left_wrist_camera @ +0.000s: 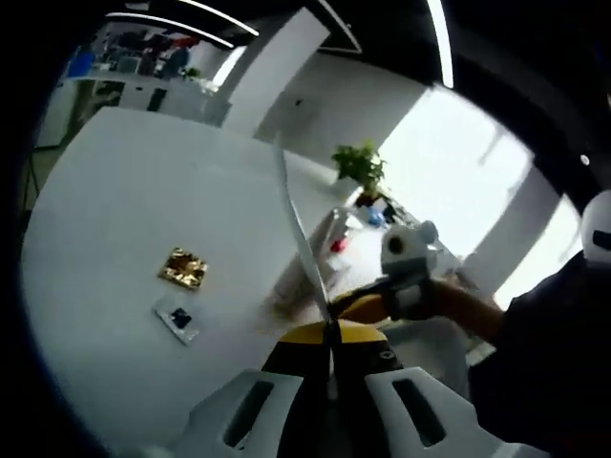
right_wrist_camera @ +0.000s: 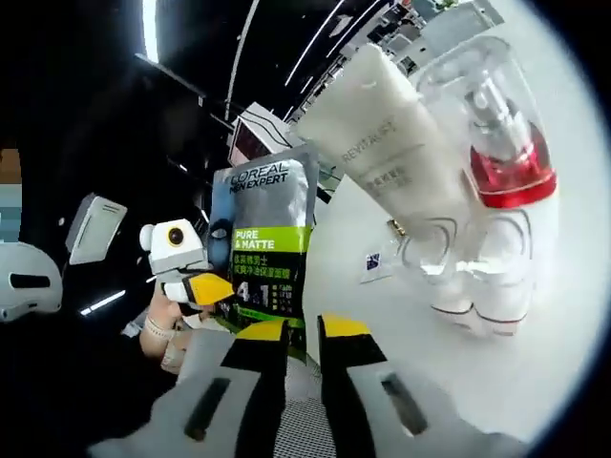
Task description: Arrange the skincare products in the storage area until every visible bottle or jar stands upright without overlapping.
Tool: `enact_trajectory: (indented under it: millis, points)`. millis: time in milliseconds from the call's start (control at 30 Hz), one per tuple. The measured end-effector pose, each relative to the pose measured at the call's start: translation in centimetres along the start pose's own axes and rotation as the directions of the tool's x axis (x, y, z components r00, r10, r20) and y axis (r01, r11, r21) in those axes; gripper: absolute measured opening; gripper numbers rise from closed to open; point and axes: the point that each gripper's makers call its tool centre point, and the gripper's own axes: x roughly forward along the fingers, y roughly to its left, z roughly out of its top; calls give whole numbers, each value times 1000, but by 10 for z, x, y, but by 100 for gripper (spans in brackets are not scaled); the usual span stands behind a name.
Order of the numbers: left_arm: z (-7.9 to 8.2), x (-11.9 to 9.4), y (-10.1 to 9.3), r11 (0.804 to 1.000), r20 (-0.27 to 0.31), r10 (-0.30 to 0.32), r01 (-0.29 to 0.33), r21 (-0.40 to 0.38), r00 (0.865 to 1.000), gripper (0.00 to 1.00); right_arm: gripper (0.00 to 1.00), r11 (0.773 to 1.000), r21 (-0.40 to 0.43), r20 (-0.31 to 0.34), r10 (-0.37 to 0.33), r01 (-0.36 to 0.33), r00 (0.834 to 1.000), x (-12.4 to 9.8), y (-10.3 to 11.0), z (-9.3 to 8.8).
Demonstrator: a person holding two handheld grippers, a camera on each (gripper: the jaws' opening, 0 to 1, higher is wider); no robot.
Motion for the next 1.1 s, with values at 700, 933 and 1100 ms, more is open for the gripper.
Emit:
enact_trajectory:
  millis: [700, 933, 1100]
  points:
    - [-2, -10, 16, 989, 48, -123, 126, -78, 991, 0, 1, 978, 126, 116, 152, -167, 982, -6, 16, 10]
    - [-15, 0, 1, 989, 10, -144, 144, 11, 989, 5, 1, 981, 84, 97, 166, -174, 981, -12, 18, 9]
    - [-12, 4, 3, 990, -17, -137, 138, 34, 990, 29, 1, 981, 48, 62, 183, -186, 981, -12, 21, 7]
